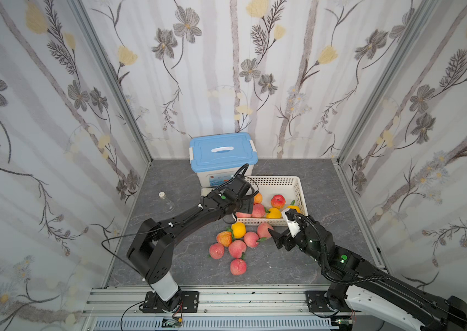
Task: Put the peaches into the basket
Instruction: Place the peach in the basket.
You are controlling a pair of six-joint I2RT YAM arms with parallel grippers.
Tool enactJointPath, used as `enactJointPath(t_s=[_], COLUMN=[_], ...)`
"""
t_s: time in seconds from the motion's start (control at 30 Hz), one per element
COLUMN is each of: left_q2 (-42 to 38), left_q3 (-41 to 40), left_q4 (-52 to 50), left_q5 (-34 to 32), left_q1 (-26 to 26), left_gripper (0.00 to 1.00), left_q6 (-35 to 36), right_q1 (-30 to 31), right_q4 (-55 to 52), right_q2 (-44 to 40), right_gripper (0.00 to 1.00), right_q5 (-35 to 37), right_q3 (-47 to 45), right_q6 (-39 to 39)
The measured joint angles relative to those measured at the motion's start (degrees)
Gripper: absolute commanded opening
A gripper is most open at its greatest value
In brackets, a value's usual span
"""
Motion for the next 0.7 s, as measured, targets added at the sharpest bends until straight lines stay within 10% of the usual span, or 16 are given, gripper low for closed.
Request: enactJointPath(t_s=[0.33, 0.7], left_q2=[-17.81, -26.73], left_q3=[-25.59, -33.86], left_q4=[24.06, 28.44], left_q5=[19.19, 21.0], left_q1=[-3.04, -6.64], left_gripper=[0.89, 0.9], left_q6=[16.22, 22.86], right_q1=[-8.24, -8.09], right_q4=[-22.62, -23.1], right_q2=[6.69, 21.73], right_gripper=[0.99, 0.98], right_q5=[-8.98, -18.58], right_q3=[11.61, 14.36], right_q6=[24.0, 40.0])
